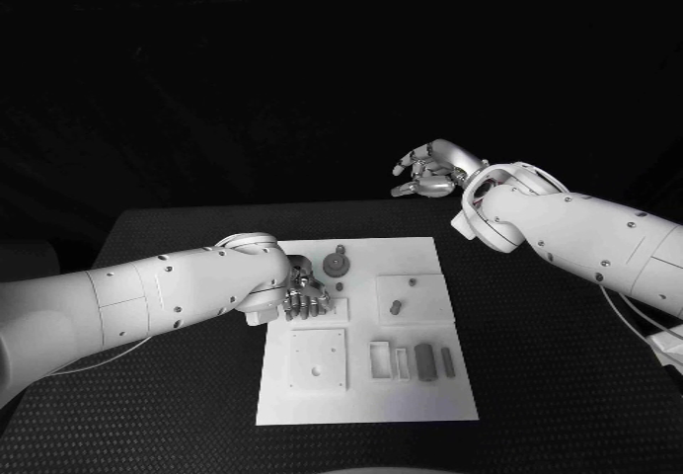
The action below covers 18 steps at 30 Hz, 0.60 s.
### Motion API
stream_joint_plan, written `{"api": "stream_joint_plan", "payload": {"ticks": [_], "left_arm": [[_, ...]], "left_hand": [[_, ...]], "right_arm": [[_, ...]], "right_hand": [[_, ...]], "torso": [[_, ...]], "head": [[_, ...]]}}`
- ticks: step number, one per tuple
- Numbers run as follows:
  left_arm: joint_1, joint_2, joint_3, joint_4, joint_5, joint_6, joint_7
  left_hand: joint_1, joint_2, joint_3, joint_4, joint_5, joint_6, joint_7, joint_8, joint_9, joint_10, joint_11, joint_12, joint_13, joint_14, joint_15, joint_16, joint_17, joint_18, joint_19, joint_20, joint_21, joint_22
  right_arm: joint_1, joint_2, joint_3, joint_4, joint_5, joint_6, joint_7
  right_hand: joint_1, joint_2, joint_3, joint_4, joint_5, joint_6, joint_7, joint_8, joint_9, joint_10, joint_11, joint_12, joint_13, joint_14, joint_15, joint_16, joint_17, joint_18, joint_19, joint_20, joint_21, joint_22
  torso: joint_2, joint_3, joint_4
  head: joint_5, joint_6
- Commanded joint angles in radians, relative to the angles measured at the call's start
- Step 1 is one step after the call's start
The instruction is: Assemble the parts on the task board
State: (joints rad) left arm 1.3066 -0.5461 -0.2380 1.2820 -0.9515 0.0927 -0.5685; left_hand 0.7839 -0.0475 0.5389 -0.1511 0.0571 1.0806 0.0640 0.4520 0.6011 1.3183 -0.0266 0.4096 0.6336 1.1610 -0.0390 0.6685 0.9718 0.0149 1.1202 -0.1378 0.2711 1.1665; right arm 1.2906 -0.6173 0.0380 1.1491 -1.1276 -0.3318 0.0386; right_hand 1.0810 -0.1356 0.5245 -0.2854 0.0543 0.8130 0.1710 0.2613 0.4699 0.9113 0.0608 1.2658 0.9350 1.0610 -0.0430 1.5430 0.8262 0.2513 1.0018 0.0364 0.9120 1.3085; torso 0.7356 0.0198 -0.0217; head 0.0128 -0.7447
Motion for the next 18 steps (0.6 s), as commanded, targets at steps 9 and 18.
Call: {"api": "stream_joint_plan", "payload": {"ticks": [9, 18], "left_arm": [[0.0, -0.041, 0.001, 0.018, 0.0, -0.027, 0.026], [0.027, -0.089, 0.064, 0.032, 0.028, -0.027, 0.033]], "left_hand": [[-0.069, -0.07, -0.022, 0.052, -0.009, -0.001, -0.006, -0.002, 0.006, -0.005, -0.001, 0.013, 0.004, -0.008, -0.003, 0.018, -0.005, 0.016, 0.001, -0.002, -0.009, 0.007], [-0.086, -0.038, -0.102, -0.012, -0.007, -0.041, 0.009, -0.019, 0.009, -0.026, 0.005, 0.02, 0.009, -0.031, -0.001, 0.029, -0.015, 0.017, -0.011, 0.001, -0.024, 0.016]], "right_arm": [[-0.001, -0.003, 0.0, -0.003, 0.0, 0.013, 0.011], [-0.001, -0.01, 0.0, -0.018, 0.0, 0.014, 0.011]], "right_hand": [[0.0, 0.006, -0.008, -0.001, -0.004, -0.001, 0.005, -0.001, -0.002, -0.006, 0.004, -0.003, -0.002, -0.01, 0.0, -0.006, -0.001, 0.011, -0.004, 0.003, -0.006, 0.013], [0.0, 0.006, -0.009, -0.001, -0.004, -0.002, 0.006, -0.001, -0.002, -0.006, 0.004, -0.003, -0.002, -0.01, 0.0, -0.006, -0.001, 0.011, -0.005, 0.003, -0.006, 0.013]], "torso": [[-0.001, 0.0003, -0.0002], [-0.001, -0.0001, 0.0012]], "head": [[0.0, 0.006], [-0.002, 0.024]]}}
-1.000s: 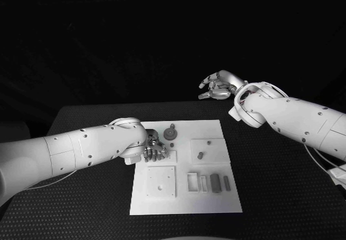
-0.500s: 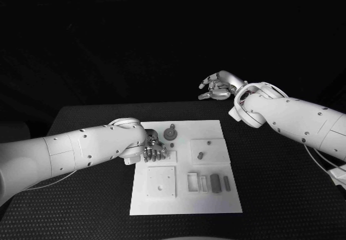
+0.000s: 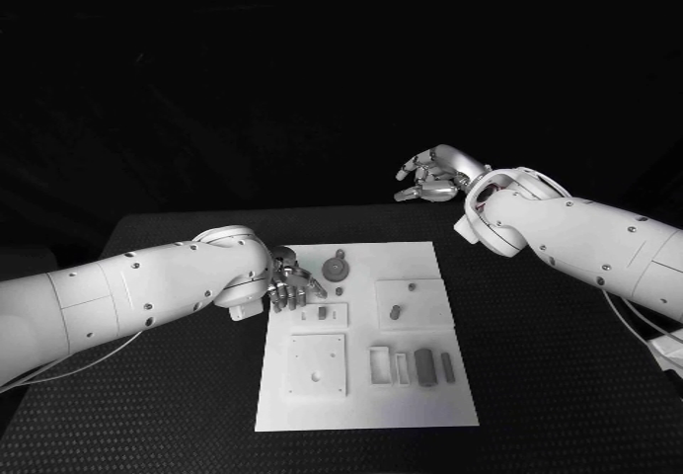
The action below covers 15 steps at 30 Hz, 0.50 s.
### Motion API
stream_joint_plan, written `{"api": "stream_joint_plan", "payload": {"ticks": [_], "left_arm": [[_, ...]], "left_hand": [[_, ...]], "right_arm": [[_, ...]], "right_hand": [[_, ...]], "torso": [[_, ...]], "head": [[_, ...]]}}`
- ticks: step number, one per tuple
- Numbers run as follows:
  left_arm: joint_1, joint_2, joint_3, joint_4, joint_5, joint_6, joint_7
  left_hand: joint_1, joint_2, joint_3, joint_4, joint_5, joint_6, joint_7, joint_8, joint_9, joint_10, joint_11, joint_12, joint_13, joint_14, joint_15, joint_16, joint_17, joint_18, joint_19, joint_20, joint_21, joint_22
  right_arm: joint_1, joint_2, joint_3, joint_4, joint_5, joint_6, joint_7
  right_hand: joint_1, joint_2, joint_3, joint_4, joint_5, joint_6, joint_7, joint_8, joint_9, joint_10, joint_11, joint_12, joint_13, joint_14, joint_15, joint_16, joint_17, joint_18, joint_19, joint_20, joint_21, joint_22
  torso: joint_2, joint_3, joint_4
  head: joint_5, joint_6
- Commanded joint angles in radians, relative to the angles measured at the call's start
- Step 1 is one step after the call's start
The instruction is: Assemble the parts on the task board
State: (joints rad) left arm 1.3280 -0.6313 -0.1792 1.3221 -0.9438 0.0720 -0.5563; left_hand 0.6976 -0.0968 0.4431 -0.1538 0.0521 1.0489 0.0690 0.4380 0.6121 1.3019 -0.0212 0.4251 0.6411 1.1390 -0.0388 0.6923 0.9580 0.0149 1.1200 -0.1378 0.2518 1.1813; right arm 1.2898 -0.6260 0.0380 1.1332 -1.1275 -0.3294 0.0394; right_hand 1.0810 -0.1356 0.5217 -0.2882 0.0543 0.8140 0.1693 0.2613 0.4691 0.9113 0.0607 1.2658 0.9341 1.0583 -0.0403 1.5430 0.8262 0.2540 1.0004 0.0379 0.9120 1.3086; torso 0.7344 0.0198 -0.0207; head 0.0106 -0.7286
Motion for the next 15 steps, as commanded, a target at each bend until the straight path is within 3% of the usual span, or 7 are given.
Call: {"api": "stream_joint_plan", "payload": {"ticks": [1, 6, 15], "left_arm": [[0.009, -0.004, 0.01, -0.018, 0.024, -0.001, 0.021], [0.016, 0.005, 0.024, -0.112, 0.023, 0.007, 0.026], [0.02, 0.054, 0.027, -0.247, -0.049, 0.033, 0.038]], "left_hand": [[0.0, 0.015, -0.007, -0.011, -0.002, -0.01, 0.004, -0.005, -0.002, -0.011, 0.0, 0.006, 0.002, -0.01, -0.001, 0.006, -0.002, 0.017, -0.011, 0.001, -0.005, 0.001], [0.008, 0.038, -0.011, -0.032, -0.001, -0.043, 0.016, -0.022, -0.007, -0.019, 0.005, 0.012, 0.004, -0.017, 0.0, 0.012, -0.006, 0.016, -0.011, 0.002, -0.012, 0.002], [0.014, 0.047, -0.013, -0.053, -0.001, -0.084, 0.029, -0.044, -0.015, -0.021, 0.012, 0.023, 0.007, -0.017, -0.001, 0.021, -0.013, 0.017, -0.004, 0.001, -0.016, 0.003]], "right_arm": [[-0.001, -0.001, 0.0, -0.003, 0.0, 0.012, 0.01], [-0.002, -0.001, 0.0, -0.005, 0.0, 0.013, 0.01], [-0.008, 0.003, 0.0, -0.009, 0.0, 0.014, 0.011]], "right_hand": [[0.0, 0.006, -0.006, 0.002, -0.004, -0.003, 0.007, -0.001, -0.001, -0.006, 0.004, -0.003, -0.001, -0.008, -0.002, -0.006, -0.001, 0.008, -0.003, 0.002, -0.006, 0.013], [0.0, 0.006, -0.006, 0.002, -0.004, -0.003, 0.007, -0.001, -0.001, -0.006, 0.004, -0.003, -0.001, -0.008, -0.002, -0.006, -0.001, 0.008, -0.003, 0.002, -0.006, 0.013], [-0.001, 0.006, -0.007, 0.003, -0.004, -0.003, 0.007, -0.001, -0.001, -0.006, 0.004, -0.002, -0.001, -0.008, -0.002, -0.006, -0.001, 0.008, -0.003, 0.002, -0.006, 0.013]], "torso": [[0.001, -0.0003, 0.0], [0.002, -0.0003, -0.001], [0.002, -0.0004, 0.0008]], "head": [[0.001, 0.01], [0.002, 0.019], [0.005, 0.027]]}}
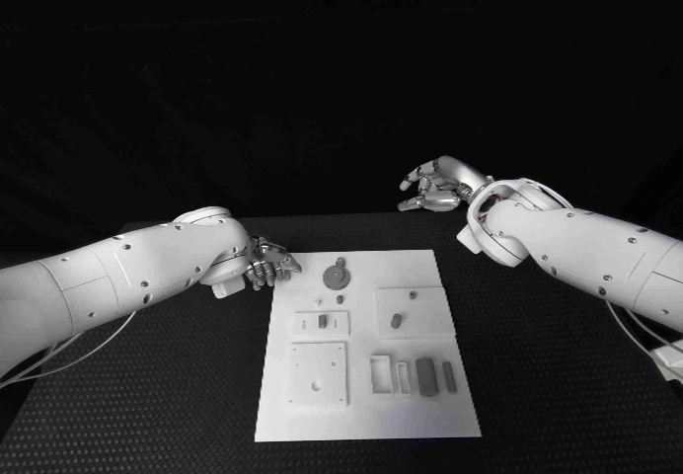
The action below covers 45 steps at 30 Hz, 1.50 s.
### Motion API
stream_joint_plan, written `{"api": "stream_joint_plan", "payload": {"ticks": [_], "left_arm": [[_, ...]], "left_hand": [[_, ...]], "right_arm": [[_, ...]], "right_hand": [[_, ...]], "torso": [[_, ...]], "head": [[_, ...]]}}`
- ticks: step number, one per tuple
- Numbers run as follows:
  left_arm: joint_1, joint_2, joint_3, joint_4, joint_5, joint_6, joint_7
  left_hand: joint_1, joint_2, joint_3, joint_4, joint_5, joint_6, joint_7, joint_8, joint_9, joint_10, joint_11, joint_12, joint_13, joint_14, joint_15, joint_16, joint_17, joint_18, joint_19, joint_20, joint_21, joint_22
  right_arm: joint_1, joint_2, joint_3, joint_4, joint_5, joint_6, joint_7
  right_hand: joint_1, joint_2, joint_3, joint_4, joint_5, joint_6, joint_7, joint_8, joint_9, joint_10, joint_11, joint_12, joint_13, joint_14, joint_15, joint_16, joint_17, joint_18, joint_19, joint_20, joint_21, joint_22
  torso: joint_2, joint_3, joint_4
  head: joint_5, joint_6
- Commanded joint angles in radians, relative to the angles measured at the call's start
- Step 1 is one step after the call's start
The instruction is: Assemble the parts on the task board
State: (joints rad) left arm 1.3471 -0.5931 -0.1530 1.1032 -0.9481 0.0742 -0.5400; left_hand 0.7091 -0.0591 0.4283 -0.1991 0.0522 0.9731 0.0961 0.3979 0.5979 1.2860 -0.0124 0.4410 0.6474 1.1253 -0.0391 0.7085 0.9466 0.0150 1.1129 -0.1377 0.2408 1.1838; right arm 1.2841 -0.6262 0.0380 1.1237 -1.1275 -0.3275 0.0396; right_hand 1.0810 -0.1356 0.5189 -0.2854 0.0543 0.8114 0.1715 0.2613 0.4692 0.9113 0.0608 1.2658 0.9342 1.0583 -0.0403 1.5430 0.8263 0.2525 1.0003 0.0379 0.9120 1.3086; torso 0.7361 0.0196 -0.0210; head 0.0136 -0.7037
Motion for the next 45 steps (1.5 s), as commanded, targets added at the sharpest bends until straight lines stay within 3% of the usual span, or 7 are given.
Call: {"api": "stream_joint_plan", "payload": {"ticks": [1, 10, 18, 34, 45], "left_arm": [[0.001, 0.024, 0.001, -0.04, -0.052, 0.036, 0.022], [0.0, 0.072, -0.001, -0.118, -0.082, 0.061, 0.026], [-0.004, 0.1, -0.002, -0.169, -0.136, 0.064, 0.033], [-0.02, 0.128, -0.008, -0.21, -0.136, 0.093, 0.053], [-0.025, 0.14, -0.008, -0.23, -0.118, 0.106, 0.066]], "left_hand": [[0.003, 0.011, 0.002, -0.008, -0.001, -0.009, 0.002, -0.004, -0.001, -0.005, 0.003, 0.007, 0.001, -0.003, -0.001, 0.005, -0.002, 0.016, 0.003, 0.001, -0.006, 0.001], [0.007, 0.02, 0.004, -0.014, -0.001, -0.014, 0.004, -0.006, -0.002, -0.008, 0.005, 0.01, 0.002, -0.005, 0.0, 0.008, -0.005, 0.016, 0.004, 0.001, -0.009, 0.001], [0.022, 0.033, 0.009, -0.036, 0.0, -0.016, 0.004, -0.005, -0.001, -0.009, 0.005, 0.017, 0.002, -0.006, 0.0, 0.014, -0.01, 0.015, 0.007, 0.001, -0.012, 0.004], [0.026, 0.04, 0.01, -0.046, 0.0, -0.017, 0.005, -0.005, -0.002, -0.012, 0.006, 0.019, 0.002, -0.008, 0.0, 0.016, -0.014, 0.014, 0.007, 0.002, -0.014, 0.005], [0.037, 0.077, 0.016, -0.068, 0.001, -0.028, 0.009, -0.012, -0.005, -0.018, 0.009, 0.024, -0.001, -0.013, 0.002, 0.022, -0.022, 0.012, 0.007, 0.003, -0.021, 0.008]], "right_arm": [[-0.002, 0.004, 0.0, 0.0, 0.0, 0.013, 0.011], [-0.004, 0.006, 0.0, -0.001, 0.0, 0.014, 0.011], [-0.005, 0.007, 0.0, 0.0, 0.0, 0.015, 0.011], [-0.005, 0.011, 0.0, 0.001, 0.0, 0.017, 0.012], [-0.005, 0.015, 0.0, 0.002, 0.0, 0.018, 0.012]], "right_hand": [[-0.001, 0.006, -0.004, 0.0, -0.004, 0.0, 0.005, -0.001, -0.002, -0.006, 0.004, -0.002, -0.002, -0.008, -0.002, -0.006, -0.001, 0.009, -0.003, 0.002, -0.006, 0.013], [-0.001, 0.007, -0.004, 0.0, -0.004, 0.0, 0.005, -0.001, -0.002, -0.006, 0.004, -0.002, -0.002, -0.008, -0.002, -0.006, -0.001, 0.009, -0.003, 0.002, -0.006, 0.013], [-0.001, 0.007, -0.004, 0.0, -0.004, 0.0, 0.005, -0.002, -0.002, -0.006, 0.004, -0.002, -0.002, -0.008, -0.002, -0.006, -0.001, 0.009, -0.003, 0.002, -0.006, 0.013], [-0.001, 0.008, -0.005, 0.0, -0.004, -0.001, 0.005, -0.002, -0.002, -0.006, 0.004, -0.002, -0.002, -0.008, -0.002, -0.006, -0.001, 0.009, -0.003, 0.002, -0.007, 0.013], [-0.001, 0.008, -0.005, 0.0, -0.004, -0.001, 0.006, -0.002, -0.002, -0.006, 0.004, -0.001, -0.002, -0.008, -0.002, -0.006, -0.001, 0.009, -0.003, 0.002, -0.007, 0.014]], "torso": [[0.001, -0.0001, 0.0007], [0.001, -0.0012, -0.0038], [0.0, -0.0001, -0.0023], [-0.001, 0.0006, -0.001], [0.0, 0.0008, -0.0012]], "head": [[0.003, 0.003], [0.006, 0.006], [0.002, 0.005], [-0.001, 0.001], [-0.001, 0.0]]}}
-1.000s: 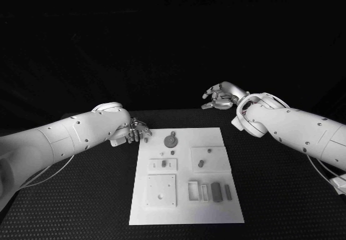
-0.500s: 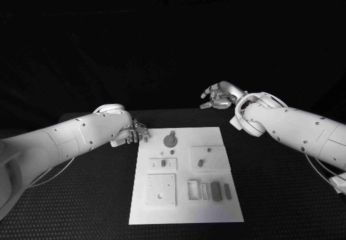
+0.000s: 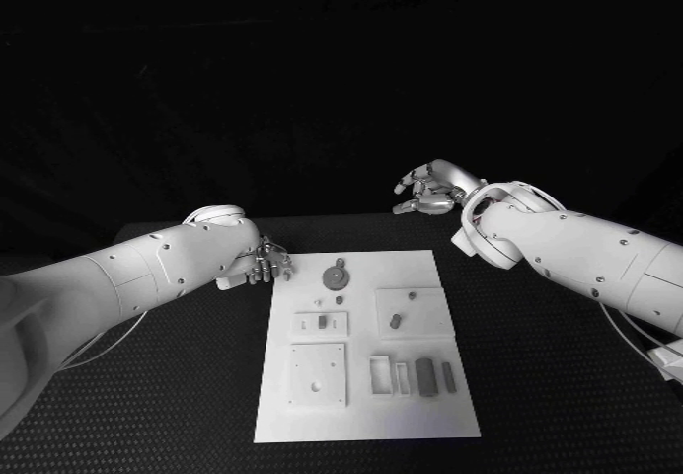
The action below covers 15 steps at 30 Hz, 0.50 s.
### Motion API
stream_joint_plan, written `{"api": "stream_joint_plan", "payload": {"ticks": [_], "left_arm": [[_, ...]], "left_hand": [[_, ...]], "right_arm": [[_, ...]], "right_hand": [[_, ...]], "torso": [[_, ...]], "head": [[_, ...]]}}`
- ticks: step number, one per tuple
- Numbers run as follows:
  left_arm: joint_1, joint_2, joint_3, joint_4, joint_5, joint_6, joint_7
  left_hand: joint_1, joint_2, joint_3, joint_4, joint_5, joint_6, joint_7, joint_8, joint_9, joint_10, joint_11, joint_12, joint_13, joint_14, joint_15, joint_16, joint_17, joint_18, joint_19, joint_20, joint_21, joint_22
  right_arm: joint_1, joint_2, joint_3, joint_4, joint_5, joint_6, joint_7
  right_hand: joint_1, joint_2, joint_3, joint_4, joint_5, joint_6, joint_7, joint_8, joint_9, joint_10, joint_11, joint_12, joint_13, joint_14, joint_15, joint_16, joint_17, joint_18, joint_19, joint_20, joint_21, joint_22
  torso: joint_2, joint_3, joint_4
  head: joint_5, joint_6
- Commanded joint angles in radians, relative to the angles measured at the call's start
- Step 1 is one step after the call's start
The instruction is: Assemble the parts on the task board
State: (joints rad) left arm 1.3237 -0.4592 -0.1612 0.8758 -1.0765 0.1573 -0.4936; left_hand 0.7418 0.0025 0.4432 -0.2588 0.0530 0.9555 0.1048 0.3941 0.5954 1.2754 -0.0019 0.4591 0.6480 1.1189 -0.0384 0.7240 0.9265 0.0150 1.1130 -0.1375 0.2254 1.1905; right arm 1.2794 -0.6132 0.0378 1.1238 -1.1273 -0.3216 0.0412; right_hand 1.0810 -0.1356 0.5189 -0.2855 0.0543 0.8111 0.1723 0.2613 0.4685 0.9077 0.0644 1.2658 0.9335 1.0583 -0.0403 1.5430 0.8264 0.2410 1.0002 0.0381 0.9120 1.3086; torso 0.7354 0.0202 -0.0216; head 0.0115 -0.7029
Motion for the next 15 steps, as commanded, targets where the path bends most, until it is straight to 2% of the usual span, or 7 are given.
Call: {"api": "stream_joint_plan", "payload": {"ticks": [1, 15], "left_arm": [[-0.003, 0.007, 0.0, -0.004, 0.015, 0.021, 0.02], [-0.004, 0.009, 0.0, -0.01, 0.033, 0.012, 0.03]], "left_hand": [[0.005, 0.018, 0.002, -0.01, 0.001, -0.012, 0.001, -0.008, -0.003, -0.007, -0.001, 0.006, -0.002, -0.007, 0.001, 0.007, -0.003, 0.012, 0.007, 0.003, -0.006, 0.002], [0.011, 0.024, 0.005, -0.016, 0.002, -0.019, 0.004, -0.014, -0.005, -0.009, 0.001, 0.009, -0.003, -0.009, 0.002, 0.01, -0.006, 0.011, 0.007, 0.003, -0.008, 0.004]], "right_arm": [[0.0, 0.003, 0.001, 0.001, -0.001, 0.012, 0.011], [0.0, 0.003, 0.001, 0.002, -0.001, 0.013, 0.01]], "right_hand": [[-0.001, 0.008, -0.005, 0.0, -0.004, 0.0, 0.005, -0.002, -0.002, -0.003, 0.001, -0.001, -0.002, -0.008, -0.002, -0.006, -0.001, 0.021, -0.002, 0.002, -0.007, 0.014], [-0.001, 0.009, -0.006, 0.0, -0.004, -0.001, 0.005, -0.002, -0.002, -0.003, 0.001, -0.001, -0.002, -0.008, -0.002, -0.006, -0.002, 0.021, -0.002, 0.002, -0.007, 0.014]], "torso": [[0.0, 0.0004, -0.0008], [0.0, 0.0002, -0.0002]], "head": [[0.001, -0.001], [-0.002, -0.002]]}}
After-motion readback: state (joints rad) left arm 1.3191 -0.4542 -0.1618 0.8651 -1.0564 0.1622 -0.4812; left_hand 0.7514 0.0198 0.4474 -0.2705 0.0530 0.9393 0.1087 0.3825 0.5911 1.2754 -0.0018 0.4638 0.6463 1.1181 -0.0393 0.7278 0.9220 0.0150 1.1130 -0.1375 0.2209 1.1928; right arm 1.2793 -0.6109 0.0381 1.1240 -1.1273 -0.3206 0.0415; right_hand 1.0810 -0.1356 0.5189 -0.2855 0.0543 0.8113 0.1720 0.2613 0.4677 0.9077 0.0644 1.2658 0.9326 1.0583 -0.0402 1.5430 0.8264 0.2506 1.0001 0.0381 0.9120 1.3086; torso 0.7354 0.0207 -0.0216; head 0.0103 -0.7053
